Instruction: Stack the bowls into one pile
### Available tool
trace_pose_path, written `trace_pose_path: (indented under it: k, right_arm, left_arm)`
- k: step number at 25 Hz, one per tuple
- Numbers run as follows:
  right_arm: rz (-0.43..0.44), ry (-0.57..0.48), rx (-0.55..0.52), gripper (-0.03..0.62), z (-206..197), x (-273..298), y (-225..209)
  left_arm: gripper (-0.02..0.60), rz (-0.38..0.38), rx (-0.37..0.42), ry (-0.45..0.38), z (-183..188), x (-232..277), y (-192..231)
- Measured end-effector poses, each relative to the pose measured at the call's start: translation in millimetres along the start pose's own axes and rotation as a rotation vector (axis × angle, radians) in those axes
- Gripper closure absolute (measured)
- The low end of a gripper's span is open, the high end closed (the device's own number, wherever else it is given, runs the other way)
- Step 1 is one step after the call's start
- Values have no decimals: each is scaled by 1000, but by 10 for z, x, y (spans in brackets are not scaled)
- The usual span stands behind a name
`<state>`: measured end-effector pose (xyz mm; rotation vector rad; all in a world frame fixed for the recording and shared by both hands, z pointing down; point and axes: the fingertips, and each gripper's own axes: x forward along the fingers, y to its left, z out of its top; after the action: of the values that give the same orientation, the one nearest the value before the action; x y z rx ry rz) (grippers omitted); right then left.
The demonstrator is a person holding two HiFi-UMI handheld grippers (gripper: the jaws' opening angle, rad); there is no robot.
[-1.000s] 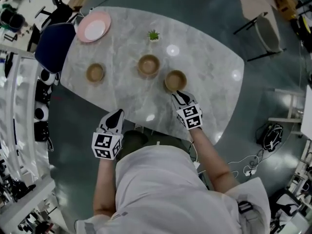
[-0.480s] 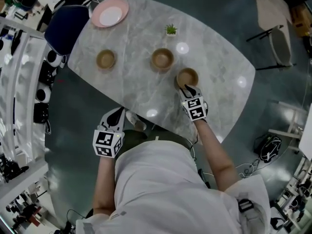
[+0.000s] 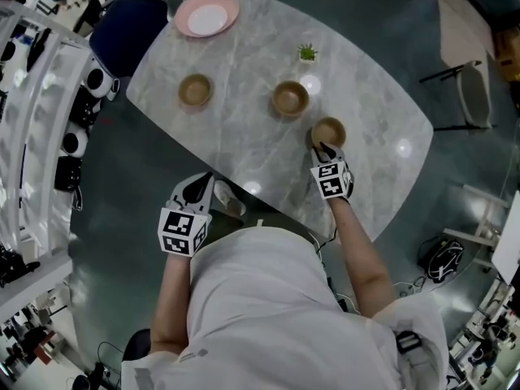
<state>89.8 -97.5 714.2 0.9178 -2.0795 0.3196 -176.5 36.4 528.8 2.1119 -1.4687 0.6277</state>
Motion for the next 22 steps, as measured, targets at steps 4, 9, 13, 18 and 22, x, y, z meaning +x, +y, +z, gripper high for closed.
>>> trace_pose_path:
  k: [4,9,13,18,22]
  right_arm:
    - [-23,31,-26,505,-21,54,-1]
    - [-48,59,-38,525,-23,101,-16]
    - [-64,71,-52,549,22,89,-23]
    - [-83,69,-62,565,134,24,-15]
    - [-88,65,-68,563,229,-19,17]
  left_arm:
    - [580,9,-1,5,-53,-71,104]
    - [580,14,-12,-8,-75,-110,220]
    - [580,12,-32,-23,-58,-114,297]
    - [580,-8,-43,-44,-64,-119,349]
    - [580,-35,-52,-39,-93,-104,347]
